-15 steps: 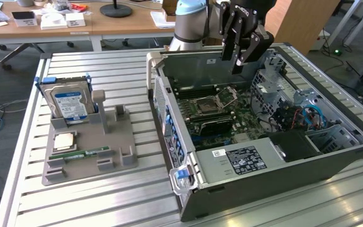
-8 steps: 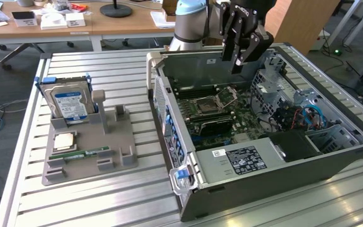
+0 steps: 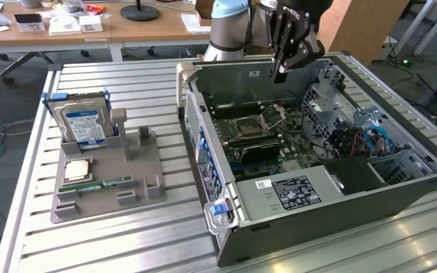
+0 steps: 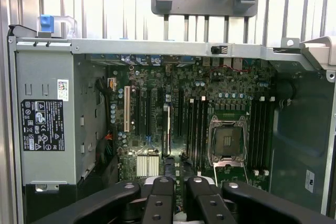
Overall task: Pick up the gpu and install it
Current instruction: 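Press down on the gpu until it lock into place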
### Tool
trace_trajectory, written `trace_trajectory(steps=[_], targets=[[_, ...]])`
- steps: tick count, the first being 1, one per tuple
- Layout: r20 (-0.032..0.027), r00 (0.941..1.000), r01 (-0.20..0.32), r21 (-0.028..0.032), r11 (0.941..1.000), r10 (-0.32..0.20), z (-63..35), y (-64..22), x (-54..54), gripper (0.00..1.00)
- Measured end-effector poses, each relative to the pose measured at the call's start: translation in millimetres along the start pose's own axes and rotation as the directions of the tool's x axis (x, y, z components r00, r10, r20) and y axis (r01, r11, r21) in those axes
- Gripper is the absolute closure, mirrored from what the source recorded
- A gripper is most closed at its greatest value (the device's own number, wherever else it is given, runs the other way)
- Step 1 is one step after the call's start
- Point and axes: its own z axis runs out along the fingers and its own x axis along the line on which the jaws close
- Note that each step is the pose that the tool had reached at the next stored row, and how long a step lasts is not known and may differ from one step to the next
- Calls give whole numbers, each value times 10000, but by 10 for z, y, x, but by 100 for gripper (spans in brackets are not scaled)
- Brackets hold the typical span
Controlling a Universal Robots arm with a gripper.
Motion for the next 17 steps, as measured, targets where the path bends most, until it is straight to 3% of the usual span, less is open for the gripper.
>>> trace_trajectory(steps=[2,11,17], targets=[[0,10000,0,0,10000,0,0,0,0,89],[0,10000,0,0,10000,0,3,0,0,89],[2,10000,0,0,10000,0,105,4,4,89]])
